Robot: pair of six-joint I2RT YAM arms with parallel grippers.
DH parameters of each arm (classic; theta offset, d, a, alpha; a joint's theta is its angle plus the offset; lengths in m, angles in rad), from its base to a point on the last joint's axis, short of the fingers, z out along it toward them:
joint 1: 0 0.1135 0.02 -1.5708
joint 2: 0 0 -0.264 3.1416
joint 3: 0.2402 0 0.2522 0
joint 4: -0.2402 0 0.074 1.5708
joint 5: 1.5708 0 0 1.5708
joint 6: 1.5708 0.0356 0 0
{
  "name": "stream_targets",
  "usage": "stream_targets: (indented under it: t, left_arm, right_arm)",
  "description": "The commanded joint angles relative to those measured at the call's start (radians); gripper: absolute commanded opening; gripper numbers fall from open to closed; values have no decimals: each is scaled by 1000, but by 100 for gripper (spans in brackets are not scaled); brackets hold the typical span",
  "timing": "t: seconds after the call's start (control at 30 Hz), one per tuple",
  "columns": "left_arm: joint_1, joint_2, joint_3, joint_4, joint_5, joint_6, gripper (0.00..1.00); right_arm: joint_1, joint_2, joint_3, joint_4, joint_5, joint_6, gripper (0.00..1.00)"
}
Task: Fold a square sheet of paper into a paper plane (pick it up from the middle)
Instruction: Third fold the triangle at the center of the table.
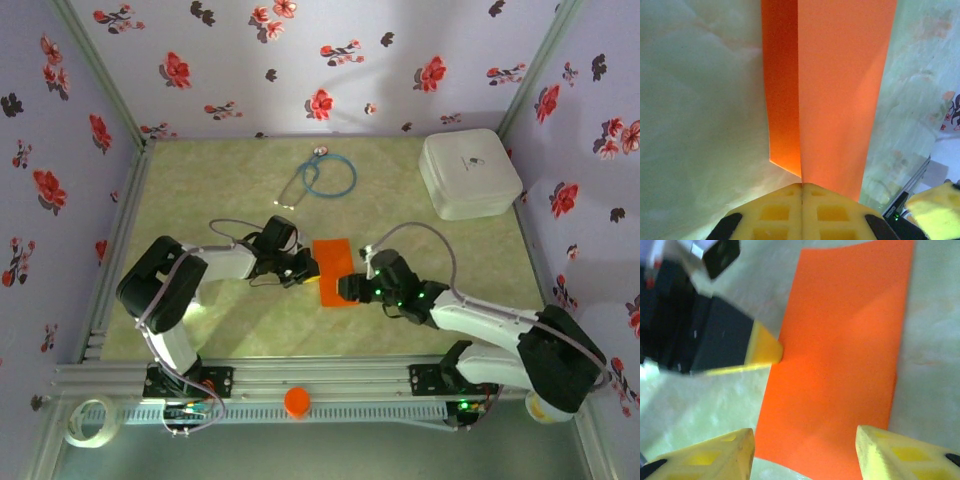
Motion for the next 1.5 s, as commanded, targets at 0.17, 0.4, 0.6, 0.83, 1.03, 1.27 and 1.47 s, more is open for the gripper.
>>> stream_targets:
  t: [0.17, 0.4, 0.6, 0.83, 1.03, 1.27, 1.47]
  left_arm:
    - [14, -54, 20, -65, 39, 12, 3]
    - [14, -55, 26, -78, 39, 10, 3]
    - [15, -61, 24, -81, 41, 9, 3]
    - [15, -64, 27, -89, 41, 9, 3]
    - [14, -64, 32, -93, 41, 10, 3]
    - [15, -60, 35, -96, 41, 10, 3]
    - [14, -54, 37, -96, 41, 12, 3]
  right_arm:
    - [214, 72, -68, 297, 255, -349, 59]
    - [367, 185, -23, 269, 422, -615, 70]
    - [432, 304, 26, 273, 624, -710, 75]
    - [446, 350, 49, 272, 697, -743, 62]
    - [446, 325, 40, 252, 672, -725, 51]
    - [447, 285, -1, 274, 629, -694, 46]
    - [447, 288, 6, 254, 622, -676, 43]
